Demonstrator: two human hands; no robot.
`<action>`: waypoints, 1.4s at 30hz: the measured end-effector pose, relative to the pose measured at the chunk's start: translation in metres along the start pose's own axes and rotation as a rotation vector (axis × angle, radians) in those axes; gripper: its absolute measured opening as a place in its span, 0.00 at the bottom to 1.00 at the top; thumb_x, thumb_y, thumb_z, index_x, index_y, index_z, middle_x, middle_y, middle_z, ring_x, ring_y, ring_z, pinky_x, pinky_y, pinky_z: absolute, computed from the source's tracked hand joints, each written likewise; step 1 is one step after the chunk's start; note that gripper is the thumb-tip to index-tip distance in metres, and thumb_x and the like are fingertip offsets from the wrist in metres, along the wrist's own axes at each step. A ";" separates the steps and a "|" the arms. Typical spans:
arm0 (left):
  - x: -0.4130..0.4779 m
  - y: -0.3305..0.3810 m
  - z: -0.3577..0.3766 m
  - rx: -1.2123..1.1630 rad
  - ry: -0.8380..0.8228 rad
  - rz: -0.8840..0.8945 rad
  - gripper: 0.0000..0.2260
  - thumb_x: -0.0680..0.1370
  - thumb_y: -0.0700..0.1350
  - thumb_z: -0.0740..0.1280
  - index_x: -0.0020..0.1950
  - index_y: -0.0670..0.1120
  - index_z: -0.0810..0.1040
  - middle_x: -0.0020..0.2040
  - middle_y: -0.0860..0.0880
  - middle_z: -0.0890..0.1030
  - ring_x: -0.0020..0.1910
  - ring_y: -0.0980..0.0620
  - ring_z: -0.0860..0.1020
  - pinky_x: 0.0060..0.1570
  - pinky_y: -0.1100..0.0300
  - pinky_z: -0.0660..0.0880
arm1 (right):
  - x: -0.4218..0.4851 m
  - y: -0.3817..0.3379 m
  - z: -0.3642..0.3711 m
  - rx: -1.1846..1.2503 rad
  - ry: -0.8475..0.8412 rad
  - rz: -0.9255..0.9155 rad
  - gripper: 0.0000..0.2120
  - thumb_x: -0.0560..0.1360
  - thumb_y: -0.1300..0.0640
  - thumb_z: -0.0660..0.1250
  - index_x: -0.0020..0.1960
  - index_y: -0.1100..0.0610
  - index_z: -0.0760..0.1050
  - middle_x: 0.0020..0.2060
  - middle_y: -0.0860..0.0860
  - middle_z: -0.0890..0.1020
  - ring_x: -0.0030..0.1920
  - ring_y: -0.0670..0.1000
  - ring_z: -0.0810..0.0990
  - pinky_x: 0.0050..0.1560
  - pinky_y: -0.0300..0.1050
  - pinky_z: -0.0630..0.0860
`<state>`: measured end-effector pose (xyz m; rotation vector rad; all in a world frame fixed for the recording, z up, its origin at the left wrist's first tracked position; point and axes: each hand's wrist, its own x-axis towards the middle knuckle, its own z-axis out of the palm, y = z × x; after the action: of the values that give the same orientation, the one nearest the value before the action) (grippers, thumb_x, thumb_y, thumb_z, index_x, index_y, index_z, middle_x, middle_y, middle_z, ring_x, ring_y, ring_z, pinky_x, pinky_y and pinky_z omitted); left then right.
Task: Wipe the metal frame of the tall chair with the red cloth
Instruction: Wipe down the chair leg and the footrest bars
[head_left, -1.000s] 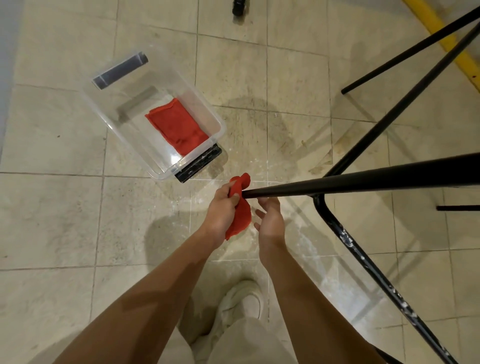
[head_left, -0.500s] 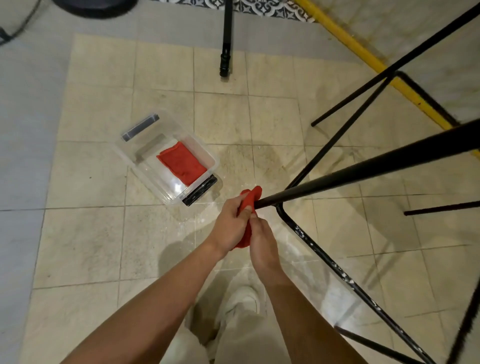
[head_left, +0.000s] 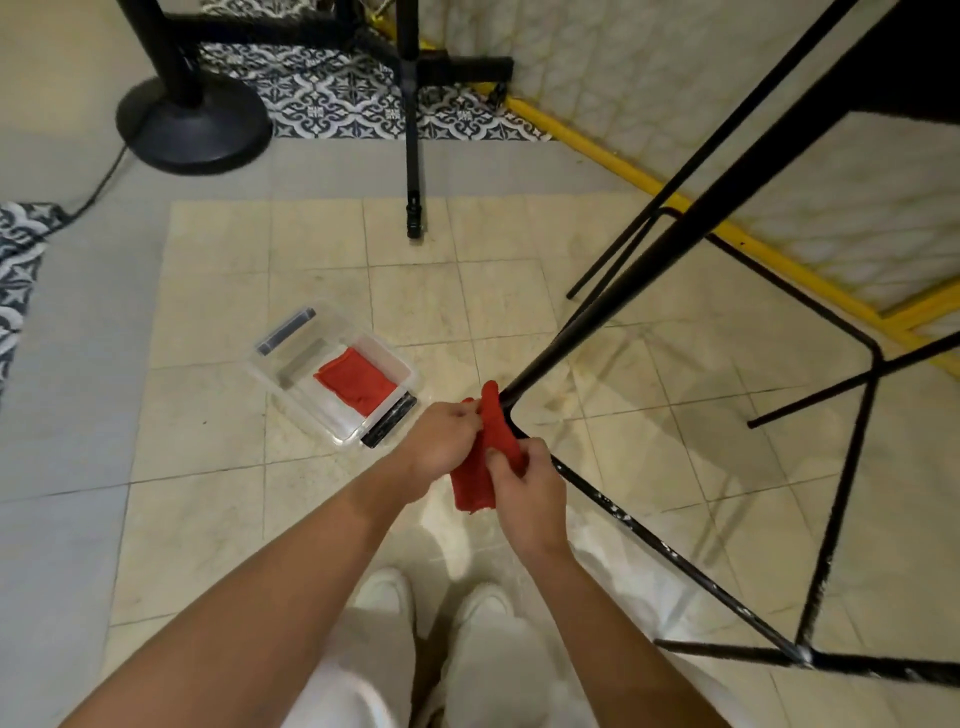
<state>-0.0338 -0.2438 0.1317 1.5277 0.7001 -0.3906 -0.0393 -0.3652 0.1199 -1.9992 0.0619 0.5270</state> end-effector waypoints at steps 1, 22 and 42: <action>-0.002 0.000 0.003 -0.011 0.019 -0.005 0.12 0.78 0.38 0.59 0.55 0.42 0.80 0.46 0.46 0.81 0.44 0.51 0.77 0.52 0.56 0.74 | -0.002 -0.002 -0.004 0.013 0.024 -0.019 0.06 0.76 0.58 0.64 0.51 0.55 0.68 0.41 0.48 0.78 0.40 0.46 0.78 0.34 0.32 0.73; 0.002 0.001 0.010 0.245 0.327 0.015 0.13 0.75 0.37 0.64 0.55 0.49 0.81 0.47 0.51 0.79 0.44 0.53 0.76 0.48 0.59 0.76 | 0.032 0.000 -0.028 -0.405 0.071 -0.070 0.23 0.79 0.50 0.59 0.73 0.45 0.60 0.61 0.52 0.69 0.56 0.53 0.76 0.50 0.40 0.72; 0.002 0.005 -0.001 0.297 0.307 0.012 0.13 0.75 0.36 0.64 0.58 0.48 0.79 0.43 0.50 0.81 0.37 0.53 0.76 0.42 0.61 0.76 | 0.036 0.001 -0.038 -0.764 0.079 -0.040 0.17 0.77 0.47 0.63 0.65 0.47 0.73 0.55 0.52 0.75 0.50 0.55 0.79 0.49 0.48 0.76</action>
<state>-0.0299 -0.2421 0.1344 1.8968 0.9016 -0.2602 0.0059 -0.3921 0.1197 -2.7584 -0.1550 0.4849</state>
